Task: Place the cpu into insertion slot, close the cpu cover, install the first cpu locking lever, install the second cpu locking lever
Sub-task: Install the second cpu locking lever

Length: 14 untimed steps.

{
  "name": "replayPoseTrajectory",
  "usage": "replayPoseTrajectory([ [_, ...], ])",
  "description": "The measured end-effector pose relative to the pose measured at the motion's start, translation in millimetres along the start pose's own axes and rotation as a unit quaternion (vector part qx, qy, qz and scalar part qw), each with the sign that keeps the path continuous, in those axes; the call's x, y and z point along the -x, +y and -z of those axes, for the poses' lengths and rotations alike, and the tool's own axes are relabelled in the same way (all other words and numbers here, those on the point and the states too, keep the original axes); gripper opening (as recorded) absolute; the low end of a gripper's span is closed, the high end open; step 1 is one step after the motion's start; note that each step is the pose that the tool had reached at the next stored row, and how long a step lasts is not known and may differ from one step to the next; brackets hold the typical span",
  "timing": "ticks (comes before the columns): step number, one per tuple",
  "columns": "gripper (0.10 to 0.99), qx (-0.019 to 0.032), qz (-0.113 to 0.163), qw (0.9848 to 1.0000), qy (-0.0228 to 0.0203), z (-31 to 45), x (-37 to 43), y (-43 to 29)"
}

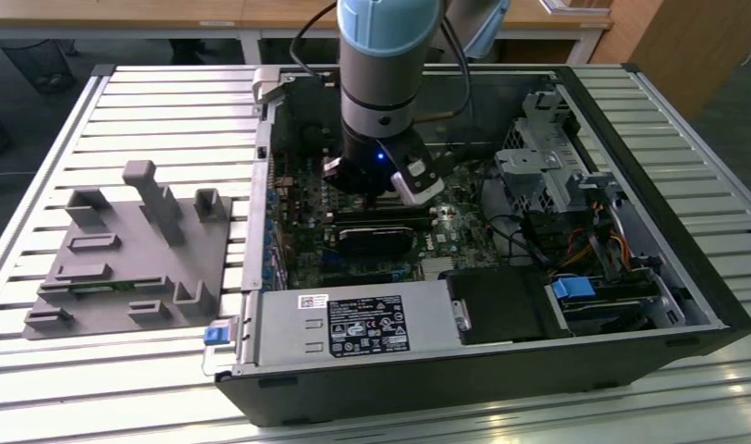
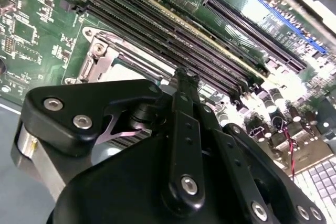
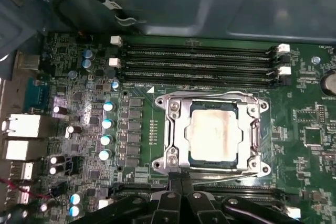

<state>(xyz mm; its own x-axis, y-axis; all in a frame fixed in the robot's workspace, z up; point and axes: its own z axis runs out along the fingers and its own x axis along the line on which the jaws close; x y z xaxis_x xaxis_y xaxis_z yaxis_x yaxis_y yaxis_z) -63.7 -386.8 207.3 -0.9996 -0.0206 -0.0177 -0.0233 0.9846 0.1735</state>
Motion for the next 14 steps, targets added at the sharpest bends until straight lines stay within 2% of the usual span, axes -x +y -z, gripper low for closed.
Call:
replayPoseTrajectory([
  [3,0.106,0.0059,0.0,1.0,-0.0001,-1.5,-1.8,-4.9],
  [7,0.106,0.0107,0.0,0.9999,-0.0003,-0.9,-5.7,-12.7],
  [14,0.106,0.0265,0.0,0.9996,-0.0007,-4.0,-9.3,-14.4],
])
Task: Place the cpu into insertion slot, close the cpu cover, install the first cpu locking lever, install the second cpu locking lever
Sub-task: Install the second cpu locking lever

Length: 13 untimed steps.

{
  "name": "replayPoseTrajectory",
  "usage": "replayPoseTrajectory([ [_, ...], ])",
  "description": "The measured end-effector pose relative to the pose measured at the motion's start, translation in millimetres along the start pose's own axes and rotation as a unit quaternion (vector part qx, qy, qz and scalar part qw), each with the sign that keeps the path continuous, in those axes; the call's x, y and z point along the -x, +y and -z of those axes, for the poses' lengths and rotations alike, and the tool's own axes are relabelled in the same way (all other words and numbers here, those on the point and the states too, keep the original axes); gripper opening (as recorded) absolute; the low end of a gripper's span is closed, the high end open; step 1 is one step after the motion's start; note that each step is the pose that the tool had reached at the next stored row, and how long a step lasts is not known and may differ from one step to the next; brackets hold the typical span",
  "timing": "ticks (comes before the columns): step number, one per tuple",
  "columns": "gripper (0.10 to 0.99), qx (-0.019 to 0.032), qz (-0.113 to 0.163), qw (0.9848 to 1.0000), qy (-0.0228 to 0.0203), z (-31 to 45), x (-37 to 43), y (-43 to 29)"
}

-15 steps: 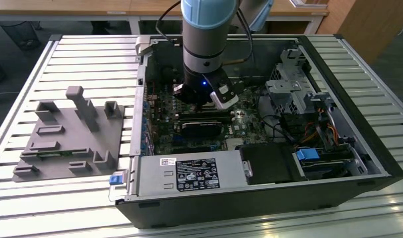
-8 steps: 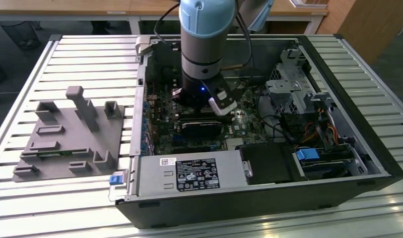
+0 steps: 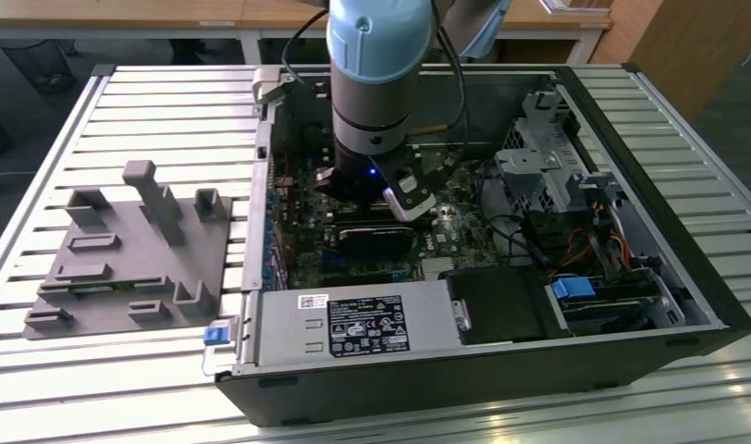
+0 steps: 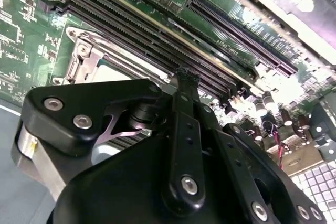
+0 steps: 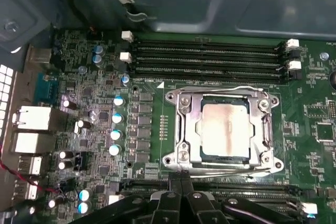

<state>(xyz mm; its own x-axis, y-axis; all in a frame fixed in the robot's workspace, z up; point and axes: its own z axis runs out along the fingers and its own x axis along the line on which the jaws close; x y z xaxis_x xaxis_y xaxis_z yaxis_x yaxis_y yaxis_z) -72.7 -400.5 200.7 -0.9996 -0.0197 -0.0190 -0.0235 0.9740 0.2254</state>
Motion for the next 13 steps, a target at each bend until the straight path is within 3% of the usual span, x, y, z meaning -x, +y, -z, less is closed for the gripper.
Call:
replayPoseTrajectory([
  [8,0.106,0.0175,0.0,0.9998,-0.0005,-6.1,-1.5,-1.3],
  [13,0.106,0.0244,0.0,0.9997,-0.0006,-7.5,-4.7,-1.6],
])
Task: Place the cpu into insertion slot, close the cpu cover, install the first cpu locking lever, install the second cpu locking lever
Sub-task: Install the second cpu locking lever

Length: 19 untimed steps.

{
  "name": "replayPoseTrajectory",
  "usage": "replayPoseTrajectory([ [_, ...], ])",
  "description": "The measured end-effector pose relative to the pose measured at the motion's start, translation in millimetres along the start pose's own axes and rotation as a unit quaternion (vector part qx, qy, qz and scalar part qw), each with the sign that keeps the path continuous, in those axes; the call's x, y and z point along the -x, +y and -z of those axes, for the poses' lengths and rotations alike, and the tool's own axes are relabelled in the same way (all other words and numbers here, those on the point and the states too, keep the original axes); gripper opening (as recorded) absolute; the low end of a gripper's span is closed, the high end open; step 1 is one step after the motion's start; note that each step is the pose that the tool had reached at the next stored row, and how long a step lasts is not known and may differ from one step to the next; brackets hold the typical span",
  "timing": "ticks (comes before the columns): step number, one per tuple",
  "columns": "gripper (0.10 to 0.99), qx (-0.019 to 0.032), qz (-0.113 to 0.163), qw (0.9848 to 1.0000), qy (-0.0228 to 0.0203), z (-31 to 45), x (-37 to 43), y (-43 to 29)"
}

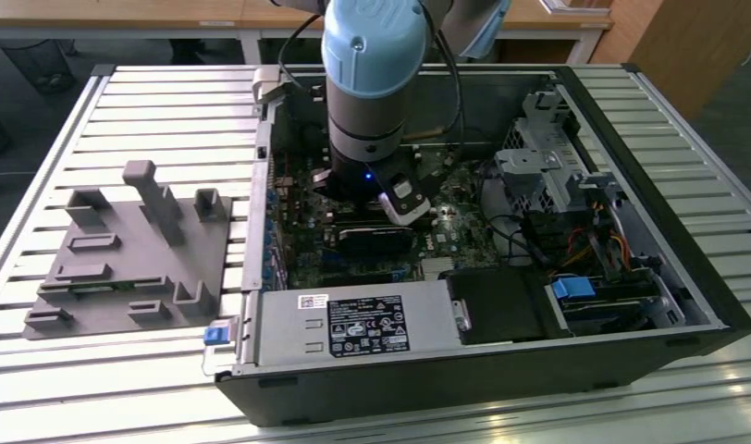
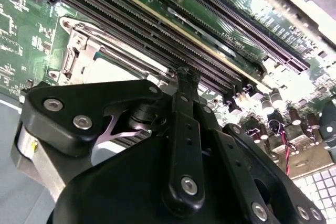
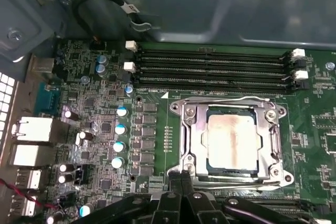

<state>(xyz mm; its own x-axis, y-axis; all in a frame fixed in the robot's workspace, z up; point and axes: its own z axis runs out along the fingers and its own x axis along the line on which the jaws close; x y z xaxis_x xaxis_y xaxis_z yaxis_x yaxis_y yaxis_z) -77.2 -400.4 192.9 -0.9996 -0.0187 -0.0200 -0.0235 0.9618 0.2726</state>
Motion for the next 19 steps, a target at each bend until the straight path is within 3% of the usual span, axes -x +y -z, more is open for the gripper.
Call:
replayPoseTrajectory([
  [12,0.106,0.0115,0.0,0.9999,-0.0003,-6.0,-2.7,0.3],
  [19,0.106,0.0121,0.0,0.9999,-0.0003,4.8,-2.5,3.4],
])
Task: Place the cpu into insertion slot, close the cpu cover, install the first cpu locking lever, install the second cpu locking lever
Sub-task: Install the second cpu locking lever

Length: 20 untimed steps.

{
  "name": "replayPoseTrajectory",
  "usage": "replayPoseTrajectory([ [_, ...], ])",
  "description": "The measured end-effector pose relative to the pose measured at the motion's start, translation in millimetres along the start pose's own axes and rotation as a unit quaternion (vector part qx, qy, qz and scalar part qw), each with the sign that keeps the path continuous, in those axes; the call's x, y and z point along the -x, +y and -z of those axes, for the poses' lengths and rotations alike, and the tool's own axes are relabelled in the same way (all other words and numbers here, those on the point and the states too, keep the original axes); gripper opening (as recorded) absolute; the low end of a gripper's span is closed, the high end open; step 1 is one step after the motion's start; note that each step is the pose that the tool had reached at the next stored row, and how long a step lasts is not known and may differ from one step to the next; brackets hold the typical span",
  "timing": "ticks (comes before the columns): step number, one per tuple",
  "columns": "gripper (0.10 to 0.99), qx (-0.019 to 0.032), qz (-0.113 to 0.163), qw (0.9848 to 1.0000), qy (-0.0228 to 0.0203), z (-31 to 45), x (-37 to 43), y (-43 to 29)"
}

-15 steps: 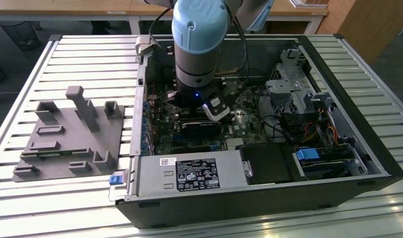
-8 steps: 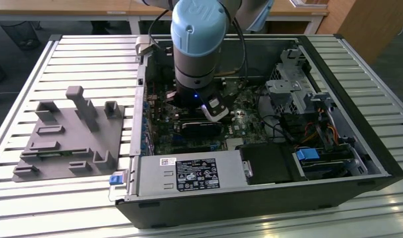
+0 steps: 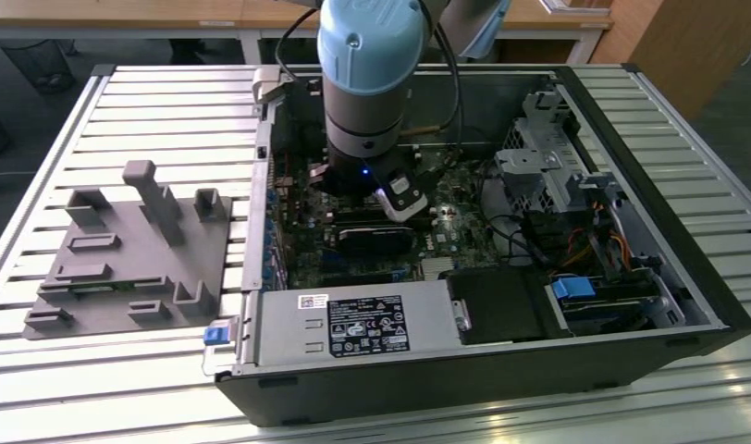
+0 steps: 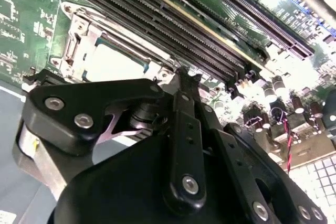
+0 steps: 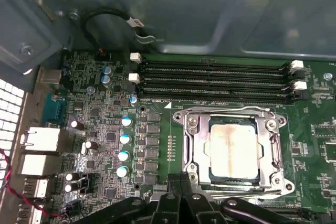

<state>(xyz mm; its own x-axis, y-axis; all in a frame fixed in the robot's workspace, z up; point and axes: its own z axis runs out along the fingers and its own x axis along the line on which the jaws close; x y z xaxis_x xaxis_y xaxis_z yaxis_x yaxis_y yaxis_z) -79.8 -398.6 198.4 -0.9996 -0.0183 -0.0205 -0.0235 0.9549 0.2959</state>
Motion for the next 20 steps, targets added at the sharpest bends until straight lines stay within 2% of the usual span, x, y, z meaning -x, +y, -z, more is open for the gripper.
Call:
replayPoseTrajectory([
  [16,0.106,0.0013,0.0,1.0,0.0,-2.0,-0.1,-0.9],
  [20,0.106,0.0058,0.0,1.0,-0.0002,0.5,0.0,-0.1],
])
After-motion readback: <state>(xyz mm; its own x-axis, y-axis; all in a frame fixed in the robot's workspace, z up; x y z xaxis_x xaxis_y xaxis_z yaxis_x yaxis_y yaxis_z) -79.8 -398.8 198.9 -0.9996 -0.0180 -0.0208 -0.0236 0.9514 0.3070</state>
